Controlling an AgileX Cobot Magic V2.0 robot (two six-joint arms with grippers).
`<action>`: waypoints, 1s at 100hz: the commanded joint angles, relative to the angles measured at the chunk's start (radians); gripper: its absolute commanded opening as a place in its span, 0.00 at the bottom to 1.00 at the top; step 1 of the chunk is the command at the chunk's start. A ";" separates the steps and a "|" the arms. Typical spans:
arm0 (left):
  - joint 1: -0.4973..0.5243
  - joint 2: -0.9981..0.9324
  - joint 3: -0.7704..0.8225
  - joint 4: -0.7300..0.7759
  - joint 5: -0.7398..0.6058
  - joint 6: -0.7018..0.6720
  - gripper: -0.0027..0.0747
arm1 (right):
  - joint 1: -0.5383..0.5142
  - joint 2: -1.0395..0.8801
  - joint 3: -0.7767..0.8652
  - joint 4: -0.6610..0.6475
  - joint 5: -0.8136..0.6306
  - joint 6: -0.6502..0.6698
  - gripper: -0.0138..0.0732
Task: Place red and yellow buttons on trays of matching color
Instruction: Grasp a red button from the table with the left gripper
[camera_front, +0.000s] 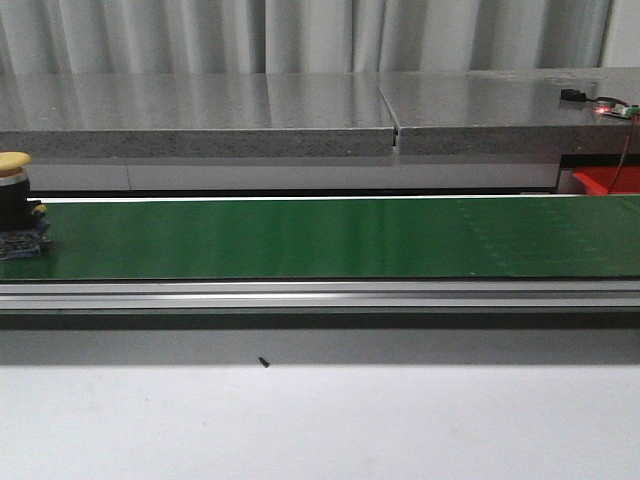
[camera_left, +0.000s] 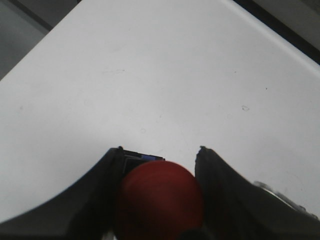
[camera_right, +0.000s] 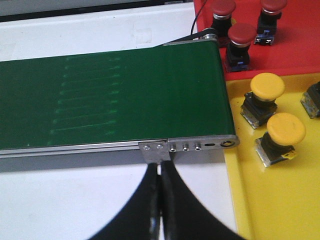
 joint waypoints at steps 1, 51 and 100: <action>-0.001 -0.118 0.018 -0.015 -0.049 0.006 0.25 | 0.001 0.000 -0.027 0.005 -0.056 -0.010 0.08; -0.028 -0.303 0.159 -0.135 0.030 0.092 0.25 | 0.001 0.000 -0.027 0.005 -0.056 -0.010 0.08; -0.163 -0.293 0.285 -0.139 -0.095 0.111 0.25 | 0.001 0.000 -0.027 0.005 -0.056 -0.010 0.08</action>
